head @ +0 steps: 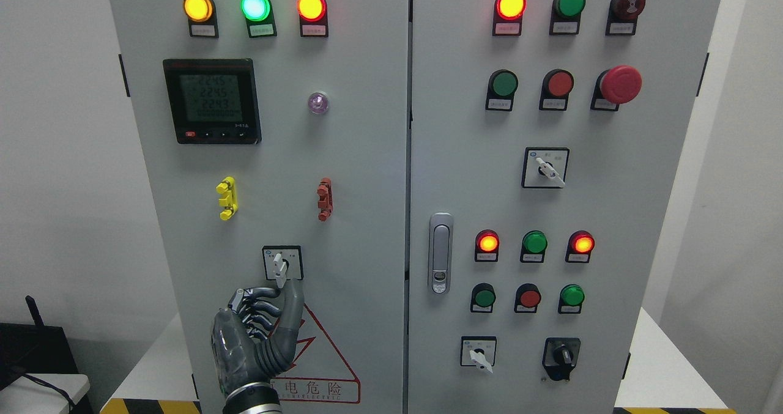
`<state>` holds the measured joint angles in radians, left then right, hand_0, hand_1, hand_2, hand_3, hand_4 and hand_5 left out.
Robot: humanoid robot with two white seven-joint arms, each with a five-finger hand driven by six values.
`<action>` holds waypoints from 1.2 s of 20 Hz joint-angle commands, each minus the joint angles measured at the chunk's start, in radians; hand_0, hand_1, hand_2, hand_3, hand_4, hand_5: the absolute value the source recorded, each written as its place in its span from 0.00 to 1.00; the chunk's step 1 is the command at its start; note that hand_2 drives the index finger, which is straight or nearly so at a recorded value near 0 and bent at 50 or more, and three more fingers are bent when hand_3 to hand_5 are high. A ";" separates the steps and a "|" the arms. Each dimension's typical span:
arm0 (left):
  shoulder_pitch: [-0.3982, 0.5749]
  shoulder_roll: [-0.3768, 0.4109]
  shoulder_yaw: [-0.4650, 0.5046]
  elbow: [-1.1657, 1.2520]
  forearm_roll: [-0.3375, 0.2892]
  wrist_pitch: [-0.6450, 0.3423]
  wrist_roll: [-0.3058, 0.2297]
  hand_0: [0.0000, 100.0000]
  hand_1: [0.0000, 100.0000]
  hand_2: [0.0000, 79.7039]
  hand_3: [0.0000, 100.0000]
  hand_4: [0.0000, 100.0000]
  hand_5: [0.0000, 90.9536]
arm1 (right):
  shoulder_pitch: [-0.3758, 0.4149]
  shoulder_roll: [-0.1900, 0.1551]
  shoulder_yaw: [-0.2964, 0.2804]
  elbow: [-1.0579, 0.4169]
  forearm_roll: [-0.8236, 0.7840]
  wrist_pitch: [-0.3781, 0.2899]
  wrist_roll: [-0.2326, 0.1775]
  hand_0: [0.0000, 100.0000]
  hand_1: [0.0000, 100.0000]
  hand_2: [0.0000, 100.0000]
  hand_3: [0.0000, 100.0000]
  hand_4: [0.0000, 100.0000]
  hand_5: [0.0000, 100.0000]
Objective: Turn on light switch 1
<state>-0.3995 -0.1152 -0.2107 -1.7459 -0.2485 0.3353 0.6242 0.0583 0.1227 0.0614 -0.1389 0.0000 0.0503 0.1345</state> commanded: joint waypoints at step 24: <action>-0.045 -0.001 0.016 -0.009 0.012 0.037 -0.054 0.12 0.36 0.67 0.79 0.89 0.96 | 0.000 0.000 0.000 0.001 -0.017 0.000 0.004 0.12 0.39 0.00 0.00 0.00 0.00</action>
<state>-0.4428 -0.1164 -0.1961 -1.7477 -0.2381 0.3722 0.5850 0.0583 0.1227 0.0614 -0.1386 0.0000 0.0503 0.1376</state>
